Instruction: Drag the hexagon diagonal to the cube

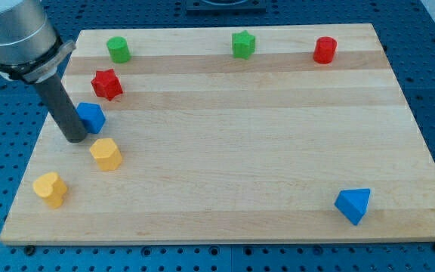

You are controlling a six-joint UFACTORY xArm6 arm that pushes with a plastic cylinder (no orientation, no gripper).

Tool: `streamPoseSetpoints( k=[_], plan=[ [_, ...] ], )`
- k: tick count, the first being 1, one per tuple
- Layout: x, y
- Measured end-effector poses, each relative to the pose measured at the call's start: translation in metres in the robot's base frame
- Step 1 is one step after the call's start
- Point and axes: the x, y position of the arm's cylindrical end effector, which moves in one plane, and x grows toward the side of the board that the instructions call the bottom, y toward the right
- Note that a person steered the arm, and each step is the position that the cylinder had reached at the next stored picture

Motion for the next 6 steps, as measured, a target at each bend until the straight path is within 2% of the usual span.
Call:
streamPoseSetpoints(
  k=[4,6],
  plan=[
    [0.000,0.079],
    [0.001,0.075]
  ],
)
